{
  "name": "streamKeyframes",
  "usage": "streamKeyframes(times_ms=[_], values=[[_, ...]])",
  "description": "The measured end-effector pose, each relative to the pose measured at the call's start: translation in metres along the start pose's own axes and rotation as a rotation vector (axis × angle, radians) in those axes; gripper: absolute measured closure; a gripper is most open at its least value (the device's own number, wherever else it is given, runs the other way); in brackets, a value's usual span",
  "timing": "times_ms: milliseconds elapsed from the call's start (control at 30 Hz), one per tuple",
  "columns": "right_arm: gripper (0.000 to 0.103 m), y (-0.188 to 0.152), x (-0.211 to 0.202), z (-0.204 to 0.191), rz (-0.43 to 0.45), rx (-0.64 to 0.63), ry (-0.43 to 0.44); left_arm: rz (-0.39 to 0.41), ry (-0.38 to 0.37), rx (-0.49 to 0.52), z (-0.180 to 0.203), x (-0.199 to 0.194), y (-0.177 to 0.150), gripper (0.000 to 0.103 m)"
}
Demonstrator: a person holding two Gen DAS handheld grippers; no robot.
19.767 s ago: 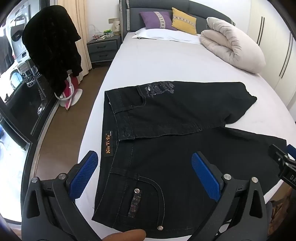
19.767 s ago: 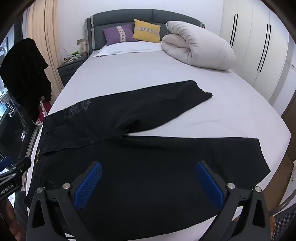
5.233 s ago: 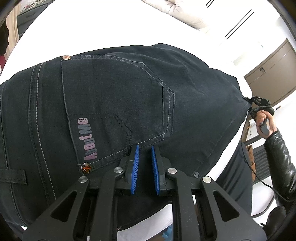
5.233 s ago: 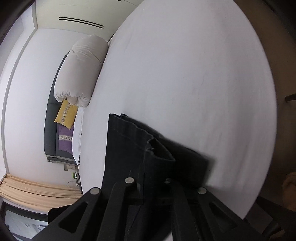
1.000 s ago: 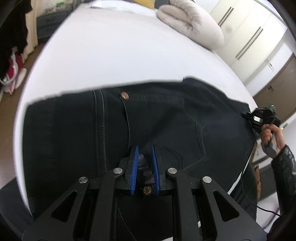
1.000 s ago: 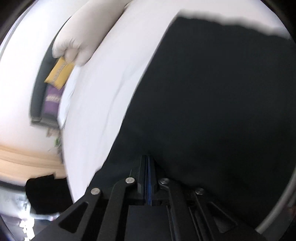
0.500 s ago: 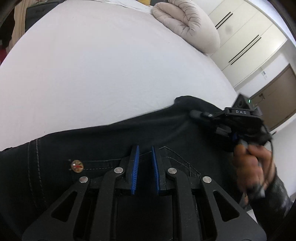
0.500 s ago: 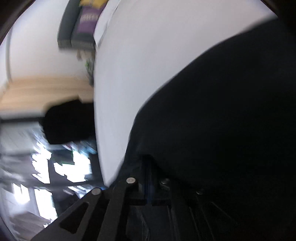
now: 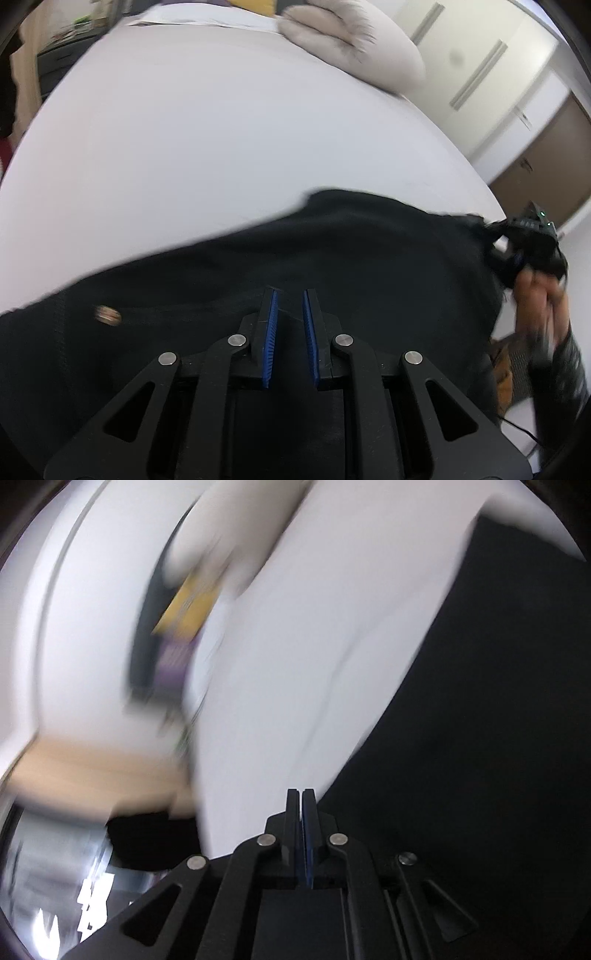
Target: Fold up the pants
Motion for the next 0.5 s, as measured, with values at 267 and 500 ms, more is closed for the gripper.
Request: streamKeyframes(times_ms=[267, 500], values=[[0.103, -0.030, 0.057, 0.018, -0.139, -0.003, -0.012, -0.045, 0.066, -0.036, -0.031, 0.008, -0.026, 0.089], [0.103, 0.095, -0.094, 0.115, 0.230, 0.138, -0.125, 0.006, 0.040, -0.099, -0.063, -0.014, -0.043, 0.089]])
Point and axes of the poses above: each gripper's, at about its wrist camera, not at the fingertips, and x roughly the way its jaws point, z to its right, y to its top, the point moved 7 cm from there along x, roughly the way its jaws point, and after that the axes turned 2 degrees about -x, right-handed, at the moved point
